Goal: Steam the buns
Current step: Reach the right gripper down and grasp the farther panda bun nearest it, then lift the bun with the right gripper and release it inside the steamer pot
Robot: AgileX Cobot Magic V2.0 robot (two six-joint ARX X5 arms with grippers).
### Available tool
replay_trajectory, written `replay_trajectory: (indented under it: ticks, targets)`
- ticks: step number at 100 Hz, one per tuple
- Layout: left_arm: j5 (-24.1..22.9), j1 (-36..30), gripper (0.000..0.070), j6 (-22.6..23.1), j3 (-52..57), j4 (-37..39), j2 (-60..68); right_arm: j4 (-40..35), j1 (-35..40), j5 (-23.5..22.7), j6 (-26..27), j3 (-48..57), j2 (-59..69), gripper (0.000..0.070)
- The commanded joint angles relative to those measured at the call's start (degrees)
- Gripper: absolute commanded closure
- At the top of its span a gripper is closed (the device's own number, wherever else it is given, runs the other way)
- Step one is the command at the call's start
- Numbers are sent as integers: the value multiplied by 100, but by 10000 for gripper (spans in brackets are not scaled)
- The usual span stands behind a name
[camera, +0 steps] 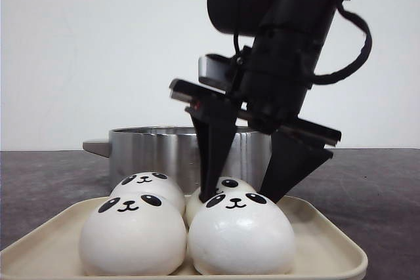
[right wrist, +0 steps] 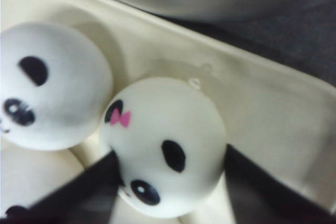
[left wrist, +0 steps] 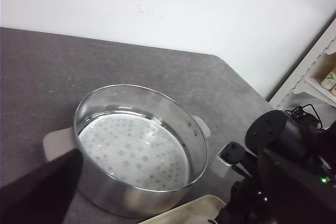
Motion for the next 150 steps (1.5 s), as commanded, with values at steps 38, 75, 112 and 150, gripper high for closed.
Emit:
replay_trajectory:
  ticks: [38,75,112,150]
  targets:
    - [9,-26,27,22,46,81,11,-599,282,-387,-448,1224,-955,693]
    - [28,-31,27,20,46,153,13,415,-470,909,-1202,2614,-610,694]
    - [28,-31,27,17,46,66,13,1003,-1303,560,-1281,2614,1384,694]
    - [28,-31,27,17,46,-61,13,1209,-1331,826,-1115,2623,2068,315]
